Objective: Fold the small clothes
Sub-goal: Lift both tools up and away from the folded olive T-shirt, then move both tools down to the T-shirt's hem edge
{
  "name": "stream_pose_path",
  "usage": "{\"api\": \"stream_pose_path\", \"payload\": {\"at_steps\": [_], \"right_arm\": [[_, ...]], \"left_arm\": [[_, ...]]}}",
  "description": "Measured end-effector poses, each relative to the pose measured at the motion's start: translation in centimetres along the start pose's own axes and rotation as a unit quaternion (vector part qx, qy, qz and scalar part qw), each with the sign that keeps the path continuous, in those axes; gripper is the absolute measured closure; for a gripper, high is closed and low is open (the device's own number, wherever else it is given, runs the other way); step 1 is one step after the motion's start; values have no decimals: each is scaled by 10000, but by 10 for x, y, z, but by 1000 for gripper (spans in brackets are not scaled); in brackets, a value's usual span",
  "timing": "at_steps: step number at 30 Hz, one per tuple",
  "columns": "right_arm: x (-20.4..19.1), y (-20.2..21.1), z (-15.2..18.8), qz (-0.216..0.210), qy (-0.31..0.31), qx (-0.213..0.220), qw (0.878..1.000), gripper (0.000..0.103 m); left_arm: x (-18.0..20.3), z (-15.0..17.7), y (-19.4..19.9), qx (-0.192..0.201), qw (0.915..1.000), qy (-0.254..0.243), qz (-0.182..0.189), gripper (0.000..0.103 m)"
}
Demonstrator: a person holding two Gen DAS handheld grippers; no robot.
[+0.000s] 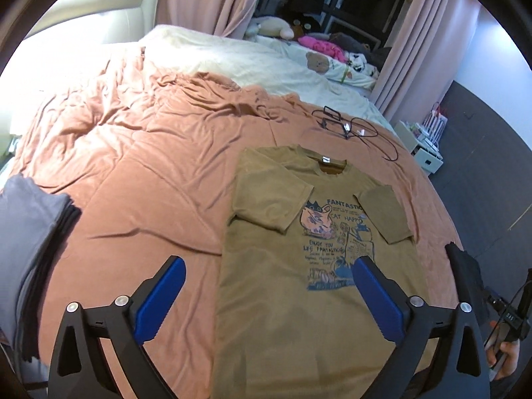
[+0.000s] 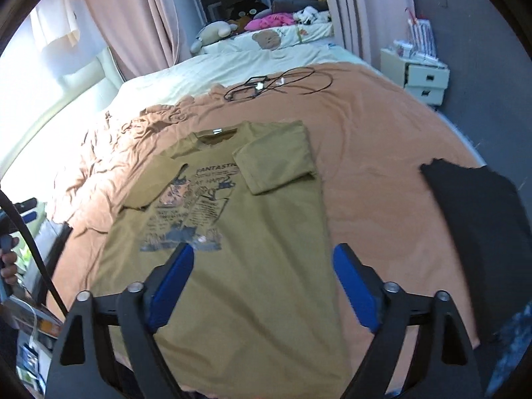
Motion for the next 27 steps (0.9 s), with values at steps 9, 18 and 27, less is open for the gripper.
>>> {"api": "stream_pose_path", "payload": {"at_steps": [9, 18, 27], "right_arm": [[3, 46, 43, 102, 16, 76, 9999, 0], [19, 83, 80, -290, 40, 205, 9994, 0], [58, 95, 129, -575, 57, 306, 9979, 3]], "left_arm": [[-7, 49, 45, 180, 9998, -20, 55, 1], [-18, 102, 95, 397, 9991, 43, 165, 1], [-30, 161, 117, 380, 9991, -160, 138, 2]]}}
Point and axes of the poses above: each gripper's, at about its wrist camera, not at the fingertips, and y roughly against the way its jaws point, x to its right, z to its underside, the point moved 6 cm from there along -y, roughly the way its jaws point, and after that the axes turned 1 degree about -y, right-handed, at the moved point
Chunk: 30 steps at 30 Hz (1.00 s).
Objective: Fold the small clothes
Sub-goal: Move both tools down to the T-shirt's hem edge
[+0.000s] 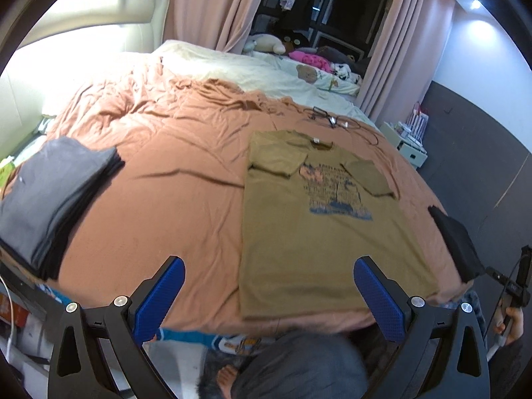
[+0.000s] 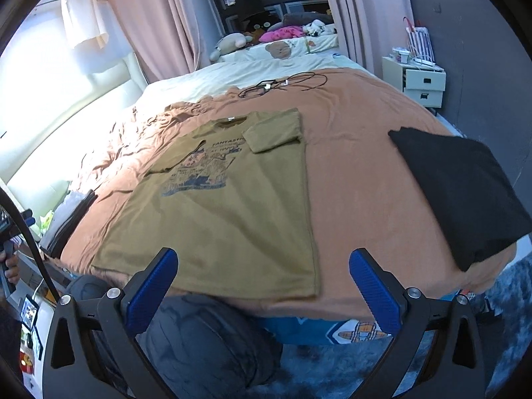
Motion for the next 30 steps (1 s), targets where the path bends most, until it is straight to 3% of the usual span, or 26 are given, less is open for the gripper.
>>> {"api": "stream_pose_path", "payload": {"at_steps": [2, 9, 11, 18, 23, 30], "right_arm": [[9, 0, 7, -69, -100, 2, 9999, 10], [34, -13, 25, -138, -340, -139, 9992, 11], [39, -20, 27, -118, -382, -205, 9990, 22], [48, -46, 27, -295, -625, -404, 9968, 33], [58, -76, 30, -345, -822, -691, 9936, 50], [67, -105, 27, -485, -1073, -869, 9892, 52]], "left_arm": [[-2, 12, 0, -52, 10000, -4, 32, 7], [-4, 33, -19, -155, 9996, -7, 254, 15], [-5, 38, -26, -174, 9994, -16, 286, 21], [-4, 55, -63, -435, 9982, 37, 402, 37], [-11, 66, -95, -708, 9962, 247, 450, 50], [-27, 76, -130, -1002, 9922, 566, 486, 58]]}}
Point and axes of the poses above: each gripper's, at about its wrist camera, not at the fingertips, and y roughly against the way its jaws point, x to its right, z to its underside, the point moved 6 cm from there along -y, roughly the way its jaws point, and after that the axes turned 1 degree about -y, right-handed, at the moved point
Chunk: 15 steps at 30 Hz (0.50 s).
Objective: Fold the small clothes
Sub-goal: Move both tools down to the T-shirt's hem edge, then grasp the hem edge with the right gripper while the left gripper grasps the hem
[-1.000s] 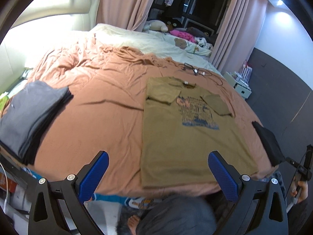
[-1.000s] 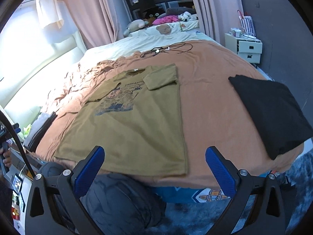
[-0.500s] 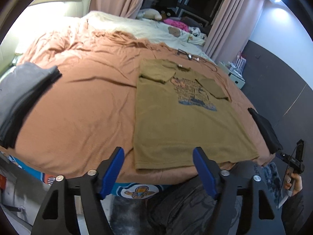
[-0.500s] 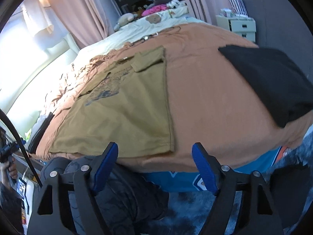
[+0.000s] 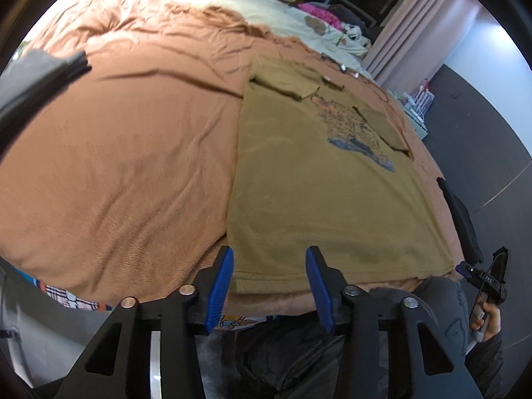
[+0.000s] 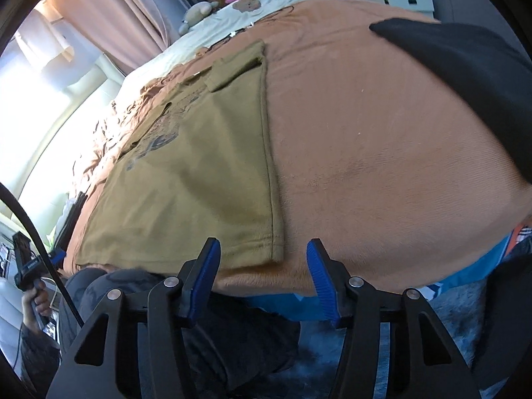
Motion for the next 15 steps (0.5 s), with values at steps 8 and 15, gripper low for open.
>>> {"api": "stream_pose_path", "payload": {"at_steps": [8, 15], "right_arm": [[14, -18, -8, -418, -294, -154, 9986, 60], [32, -27, -9, -746, -630, -146, 9951, 66]], "left_arm": [[-19, -1, -19, -172, 9991, 363, 135, 60], [-34, -2, -35, -324, 9969, 679, 235, 60]]}}
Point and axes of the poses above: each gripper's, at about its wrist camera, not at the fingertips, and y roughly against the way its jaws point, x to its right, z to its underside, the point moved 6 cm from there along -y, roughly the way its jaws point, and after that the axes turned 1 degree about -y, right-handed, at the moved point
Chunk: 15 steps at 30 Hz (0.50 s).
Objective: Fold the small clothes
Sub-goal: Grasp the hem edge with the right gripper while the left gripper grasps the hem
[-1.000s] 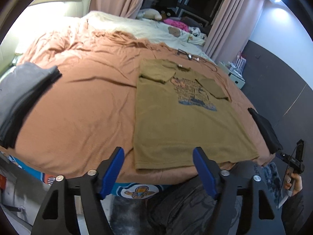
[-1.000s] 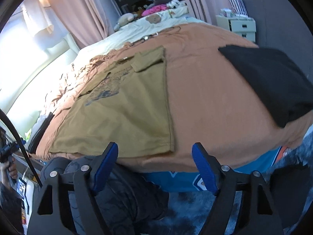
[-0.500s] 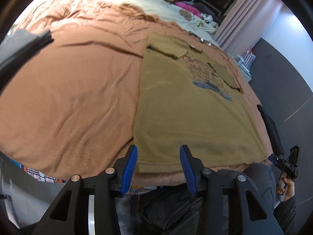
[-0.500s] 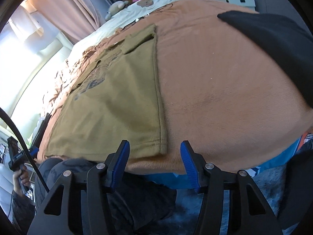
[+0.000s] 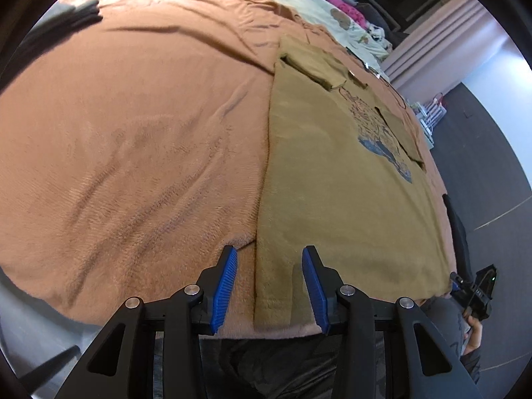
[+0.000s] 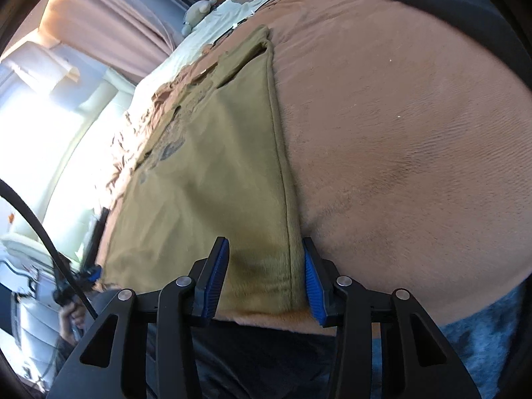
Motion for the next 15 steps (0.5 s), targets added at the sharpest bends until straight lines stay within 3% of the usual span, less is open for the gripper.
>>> {"api": "stream_pose_path", "payload": {"at_steps": [8, 11, 15], "right_arm": [[13, 6, 11, -251, -198, -112, 9994, 81], [22, 11, 10, -244, -244, -59, 9994, 94], [26, 22, 9, -359, -401, 180, 9984, 97]], "left_arm": [[-4, -3, -7, -11, 9986, 417, 318, 60], [-5, -1, -5, 3, 9974, 566, 441, 60], [-6, 7, 0, -54, 9945, 804, 663, 60]]}}
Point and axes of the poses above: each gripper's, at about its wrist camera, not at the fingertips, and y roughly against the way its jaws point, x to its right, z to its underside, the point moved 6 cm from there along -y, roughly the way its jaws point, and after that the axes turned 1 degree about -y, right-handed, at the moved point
